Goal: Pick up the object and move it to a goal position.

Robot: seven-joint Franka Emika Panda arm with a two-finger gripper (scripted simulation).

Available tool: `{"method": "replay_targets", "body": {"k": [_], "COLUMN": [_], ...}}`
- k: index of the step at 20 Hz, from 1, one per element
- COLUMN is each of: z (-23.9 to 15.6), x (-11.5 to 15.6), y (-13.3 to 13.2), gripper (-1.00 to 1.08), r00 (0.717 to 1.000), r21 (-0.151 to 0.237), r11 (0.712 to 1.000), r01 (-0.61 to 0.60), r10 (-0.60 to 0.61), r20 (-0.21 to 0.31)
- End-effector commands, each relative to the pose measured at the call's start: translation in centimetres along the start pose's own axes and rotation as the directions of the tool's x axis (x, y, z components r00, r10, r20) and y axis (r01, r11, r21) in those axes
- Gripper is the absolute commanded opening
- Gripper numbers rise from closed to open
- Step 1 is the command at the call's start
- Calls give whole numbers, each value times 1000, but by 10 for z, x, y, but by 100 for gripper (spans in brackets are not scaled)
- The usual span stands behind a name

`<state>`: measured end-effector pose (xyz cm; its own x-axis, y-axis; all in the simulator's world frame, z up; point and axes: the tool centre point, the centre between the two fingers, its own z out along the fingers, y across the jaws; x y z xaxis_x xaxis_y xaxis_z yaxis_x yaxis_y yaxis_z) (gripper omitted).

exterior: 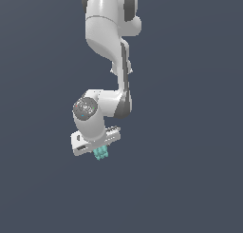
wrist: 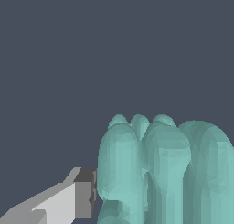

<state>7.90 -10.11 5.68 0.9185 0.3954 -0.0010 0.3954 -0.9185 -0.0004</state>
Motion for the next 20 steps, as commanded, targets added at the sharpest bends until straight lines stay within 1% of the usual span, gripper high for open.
{"method": "replay_targets", "body": {"k": [1,5,9,12,20], "z": [-5,-17,-37,-57,-122], "x": [1,3,5,8,17], "y": [-5,-20,-44,-68,-145], "gripper": [-100,-100,-100,-100,-100], "r00": [1000,1000,1000,1000,1000], "r21": [0,0,0,-1,-2], "r11": [1000,1000,1000,1000,1000], "r01": [1,1,1,1,1], "r10": [-1,-1,-1,-1,-1], "r20": [-1,-1,-1,0,0]}}
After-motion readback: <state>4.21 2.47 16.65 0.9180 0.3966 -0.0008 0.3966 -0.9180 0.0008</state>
